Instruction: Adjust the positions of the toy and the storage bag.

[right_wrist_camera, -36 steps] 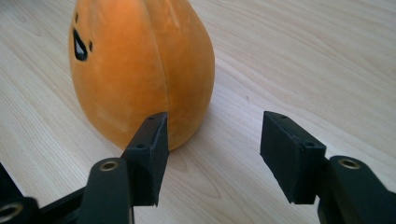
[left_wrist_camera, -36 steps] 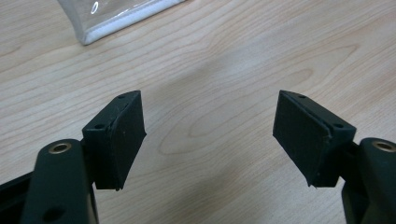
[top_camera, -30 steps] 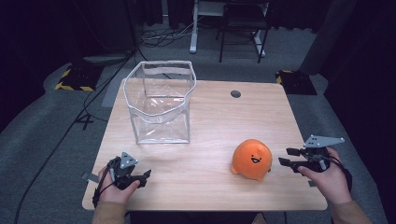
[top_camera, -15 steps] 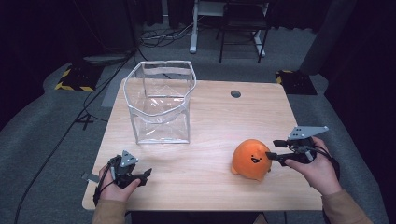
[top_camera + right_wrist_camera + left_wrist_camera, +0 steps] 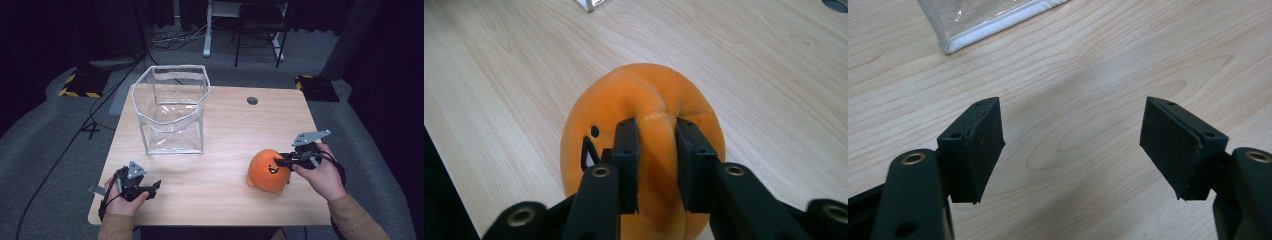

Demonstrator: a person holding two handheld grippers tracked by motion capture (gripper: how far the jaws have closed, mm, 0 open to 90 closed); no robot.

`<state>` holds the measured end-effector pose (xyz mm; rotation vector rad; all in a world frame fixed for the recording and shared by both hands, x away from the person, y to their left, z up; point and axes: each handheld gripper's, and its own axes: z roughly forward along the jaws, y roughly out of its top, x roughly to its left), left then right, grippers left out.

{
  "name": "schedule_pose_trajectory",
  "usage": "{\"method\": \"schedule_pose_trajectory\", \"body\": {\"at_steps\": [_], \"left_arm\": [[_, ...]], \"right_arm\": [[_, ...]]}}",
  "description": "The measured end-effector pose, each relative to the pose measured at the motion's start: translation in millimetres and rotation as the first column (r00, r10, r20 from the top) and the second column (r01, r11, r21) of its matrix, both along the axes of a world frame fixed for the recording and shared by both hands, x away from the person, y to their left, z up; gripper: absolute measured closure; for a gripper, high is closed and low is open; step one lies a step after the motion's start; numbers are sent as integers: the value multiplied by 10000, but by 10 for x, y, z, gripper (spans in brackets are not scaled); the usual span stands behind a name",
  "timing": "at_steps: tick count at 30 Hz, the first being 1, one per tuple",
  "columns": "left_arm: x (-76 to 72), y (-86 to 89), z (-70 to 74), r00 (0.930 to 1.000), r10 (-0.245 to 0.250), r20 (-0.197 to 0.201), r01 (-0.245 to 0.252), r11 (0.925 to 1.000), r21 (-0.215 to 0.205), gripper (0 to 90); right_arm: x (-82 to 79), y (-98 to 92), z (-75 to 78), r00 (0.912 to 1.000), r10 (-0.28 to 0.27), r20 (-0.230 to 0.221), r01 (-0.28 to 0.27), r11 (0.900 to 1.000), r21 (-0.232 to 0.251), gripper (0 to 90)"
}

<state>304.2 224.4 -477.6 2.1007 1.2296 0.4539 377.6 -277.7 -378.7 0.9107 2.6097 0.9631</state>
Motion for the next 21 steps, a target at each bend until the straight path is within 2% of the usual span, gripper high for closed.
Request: {"method": "schedule_pose_trajectory", "body": {"at_steps": [5,12,21], "left_arm": [[-1,10,6,10000,39,36,-38,10000,-13,258],[1,17,23,10000,62,40,-61,10000,-53,259],[21,19,39,9999,56,88,-56,10000,-68,259]], "right_arm": [[2,-49,98,9997,-211,148,212,9998,-69,754],[34,-233,239,9959,-722,545,729,9973,-102,750],[101,-493,364,9847,-1502,885,1539,9874,-360,746]]}}
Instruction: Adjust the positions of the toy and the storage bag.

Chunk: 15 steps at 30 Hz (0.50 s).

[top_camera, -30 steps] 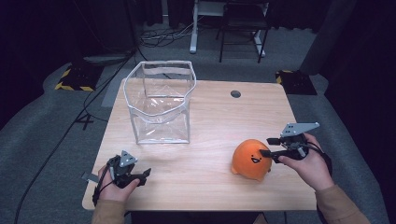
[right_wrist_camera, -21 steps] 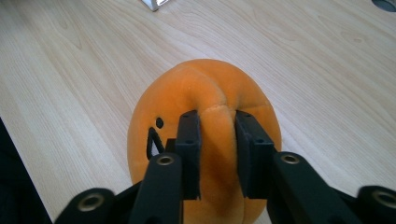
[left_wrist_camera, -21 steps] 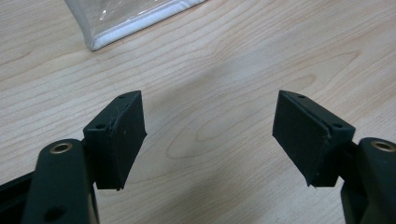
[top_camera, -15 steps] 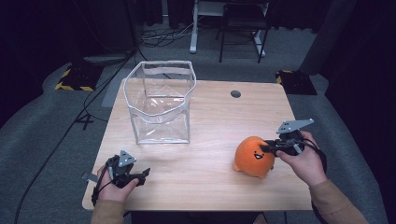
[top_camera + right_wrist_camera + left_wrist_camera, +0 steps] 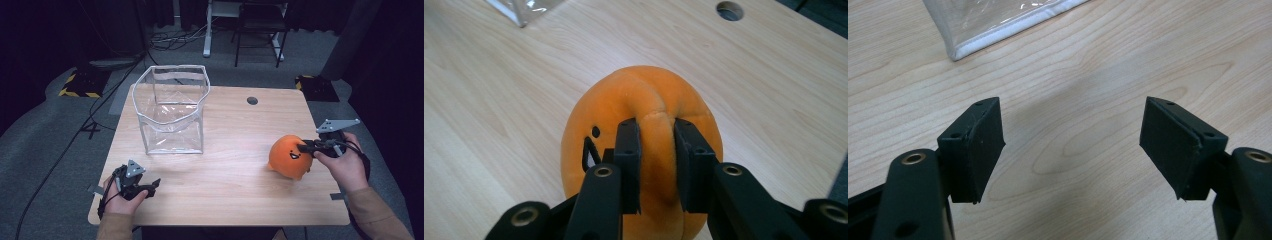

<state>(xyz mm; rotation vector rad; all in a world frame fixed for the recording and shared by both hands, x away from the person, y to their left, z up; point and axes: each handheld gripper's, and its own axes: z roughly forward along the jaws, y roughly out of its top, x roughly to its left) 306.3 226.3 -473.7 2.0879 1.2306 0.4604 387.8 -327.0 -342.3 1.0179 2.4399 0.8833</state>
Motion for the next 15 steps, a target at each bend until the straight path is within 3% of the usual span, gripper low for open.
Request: {"method": "schedule_pose_trajectory", "body": {"at_steps": [10,15], "left_arm": [[31,-19,4,10000,-73,-1,73,10000,26,259],[21,-7,5,10000,-37,30,37,10000,29,259]], "right_arm": [[75,-354,-26,9938,-1103,172,1106,9937,-181,740],[114,-464,-162,9890,-1478,42,1478,9882,-395,730]]}}
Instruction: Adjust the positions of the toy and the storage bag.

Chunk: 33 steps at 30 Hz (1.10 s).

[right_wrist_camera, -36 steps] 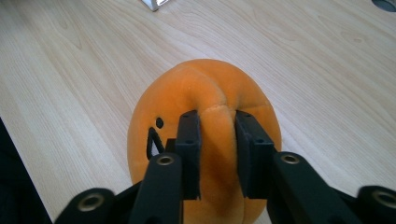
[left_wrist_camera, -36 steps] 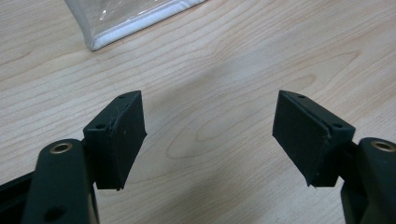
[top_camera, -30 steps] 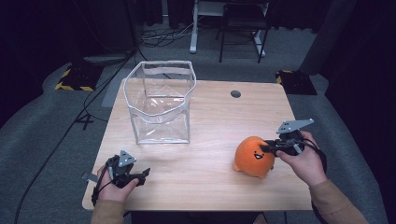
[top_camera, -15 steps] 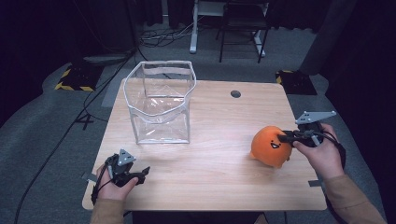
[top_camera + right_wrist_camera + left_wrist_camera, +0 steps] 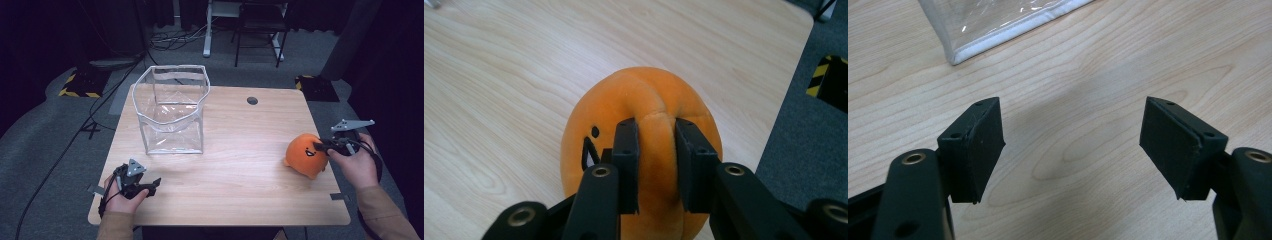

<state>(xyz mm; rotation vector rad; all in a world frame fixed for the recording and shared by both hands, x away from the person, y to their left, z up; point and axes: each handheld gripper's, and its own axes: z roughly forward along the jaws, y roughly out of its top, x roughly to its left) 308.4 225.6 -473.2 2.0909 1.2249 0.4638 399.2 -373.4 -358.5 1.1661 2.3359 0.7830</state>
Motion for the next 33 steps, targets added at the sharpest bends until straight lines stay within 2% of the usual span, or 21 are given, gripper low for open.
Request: {"method": "schedule_pose_trajectory", "body": {"at_steps": [1,2,3,4,7,9,10,17,24,26,28,29,32,33], "left_arm": [[-2,14,9,10000,-17,-15,17,10000,7,259],[-2,14,9,10000,-17,-15,17,10000,7,259],[0,26,20,10000,8,19,-8,10000,11,259],[-1,41,34,10000,51,34,-51,10000,-25,259],[-1,82,77,9999,127,116,-126,9999,-43,259],[0,89,88,9997,179,163,-177,9998,-96,258],[0,92,92,9997,185,146,-184,9998,-90,258],[-24,87,76,9997,204,105,-203,9997,-95,259],[-96,138,100,9992,356,160,-355,9993,-104,258],[-110,147,102,9990,390,198,-388,9992,-114,259],[-122,155,102,9990,405,194,-403,9991,-93,259],[-127,160,102,9990,397,193,-395,9992,-106,260],[-152,177,96,9989,428,180,-426,9990,-121,260],[-152,177,96,9989,428,180,-426,9990,-121,260]], "right_arm": [[31,-14,-135,9995,-9,-309,5,9999,-137,712],[31,-14,-135,9995,-9,-309,5,9999,-137,712],[41,-49,-222,9999,-125,-12,125,9999,82,678],[39,-74,-221,9997,-232,-14,232,9992,310,678],[35,-104,-204,9994,-336,-21,337,9981,520,600],[29,-105,-181,9994,-340,32,338,9986,406,543],[16,-100,-142,9991,-304,293,292,9987,413,499],[6,-5,-80,9977,-106,670,72,9986,518,437],[34,311,11,9922,652,1059,-717,9956,595,458],[53,513,3,9877,1151,1062,-1232,9897,726,495],[54,581,-4,9849,1278,1171,-1376,9873,793,519],[68,720,-29,9806,1513,1249,-1625,9830,851,531],[114,925,-75,9743,1944,1140,-2065,9725,1072,572],[114,925,-75,9743,1944,1140,-2065,9725,1072,572]]}}
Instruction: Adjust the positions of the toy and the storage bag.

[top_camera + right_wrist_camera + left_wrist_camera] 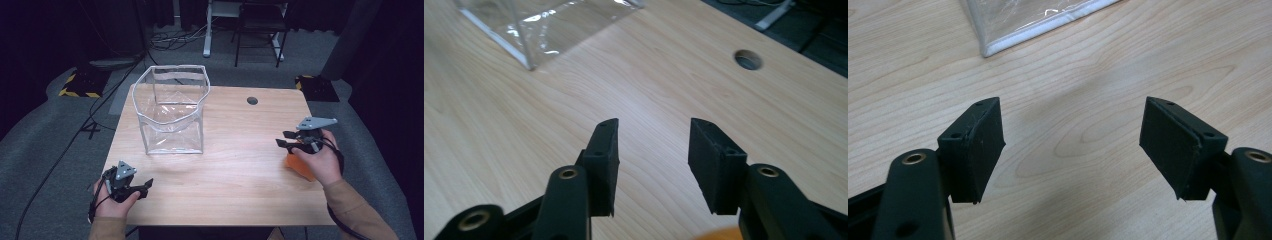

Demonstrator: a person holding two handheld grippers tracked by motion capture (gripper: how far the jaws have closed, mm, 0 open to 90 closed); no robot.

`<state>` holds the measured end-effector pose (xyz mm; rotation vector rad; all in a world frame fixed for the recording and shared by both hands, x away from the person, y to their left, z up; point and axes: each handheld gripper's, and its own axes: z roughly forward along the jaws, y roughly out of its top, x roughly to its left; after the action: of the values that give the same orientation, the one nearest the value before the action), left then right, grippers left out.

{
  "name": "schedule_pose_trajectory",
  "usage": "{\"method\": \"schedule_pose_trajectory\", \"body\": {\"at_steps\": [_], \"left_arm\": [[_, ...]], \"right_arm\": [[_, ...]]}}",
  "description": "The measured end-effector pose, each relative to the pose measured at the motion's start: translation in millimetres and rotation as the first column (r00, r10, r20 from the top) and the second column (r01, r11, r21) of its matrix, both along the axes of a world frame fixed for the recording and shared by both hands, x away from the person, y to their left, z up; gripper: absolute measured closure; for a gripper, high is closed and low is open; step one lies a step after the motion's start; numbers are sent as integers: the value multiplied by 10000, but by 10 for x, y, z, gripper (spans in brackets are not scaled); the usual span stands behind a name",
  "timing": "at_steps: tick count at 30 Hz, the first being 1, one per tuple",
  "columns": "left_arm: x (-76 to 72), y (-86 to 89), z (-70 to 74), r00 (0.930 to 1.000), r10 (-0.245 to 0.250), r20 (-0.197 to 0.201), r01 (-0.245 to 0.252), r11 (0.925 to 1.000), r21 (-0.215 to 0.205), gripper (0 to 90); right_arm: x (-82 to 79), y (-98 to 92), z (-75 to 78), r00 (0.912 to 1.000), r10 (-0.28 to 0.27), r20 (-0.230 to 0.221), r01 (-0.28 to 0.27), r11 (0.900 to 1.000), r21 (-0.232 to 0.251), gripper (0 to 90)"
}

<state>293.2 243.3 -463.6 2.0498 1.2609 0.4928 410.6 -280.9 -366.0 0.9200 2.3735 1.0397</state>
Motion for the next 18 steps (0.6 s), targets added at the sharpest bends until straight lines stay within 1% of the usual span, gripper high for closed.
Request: {"method": "schedule_pose_trajectory", "body": {"at_steps": [1,2,3,4,6,9,12,13,14,16,17,18], "left_arm": [[-10,3,-4,10000,44,13,-44,10000,-14,260],[-19,12,-7,10000,48,-6,-48,10000,1,260],[-30,18,-10,9999,100,-14,-100,9999,-34,260],[-41,30,-10,9999,102,-20,-102,9999,-7,260],[-58,48,-10,9998,185,-8,-185,9998,-48,261],[-73,73,-4,9996,283,8,-283,9996,-82,261],[-70,76,0,9996,286,31,-285,9995,-111,262],[-63,74,-1,9997,257,54,-256,9996,-121,262],[-58,67,-3,9996,266,44,-265,9995,-162,262],[-40,60,-5,9998,186,37,-186,9997,-144,262],[-29,56,-7,9999,150,42,-150,9998,-107,262],[-17,51,-11,9999,115,27,-115,9998,-138,262]], "right_arm": [[35,138,-23,9995,306,-89,-304,9993,219,601],[35,138,-23,9995,306,-89,-304,9993,219,601],[72,282,-38,9981,588,-183,-582,9978,313,632],[72,282,-38,9981,588,-183,-582,9978,313,632],[104,435,-52,9954,920,-267,-909,9951,383,654],[160,656,-85,9906,1328,-321,-1316,9906,359,656],[219,852,-134,9862,1607,-387,-1596,9867,301,652],[255,971,-170,9828,1780,-484,-1762,9836,383,652],[255,971,-170,9828,1780,-484,-1762,9836,383,652],[288,1083,-195,9804,1904,-503,-1883,9811,447,653],[320,1196,-218,9777,2038,-500,-2012,9781,531,657],[320,1196,-218,9777,2038,-500,-2012,9781,531,657]]}}
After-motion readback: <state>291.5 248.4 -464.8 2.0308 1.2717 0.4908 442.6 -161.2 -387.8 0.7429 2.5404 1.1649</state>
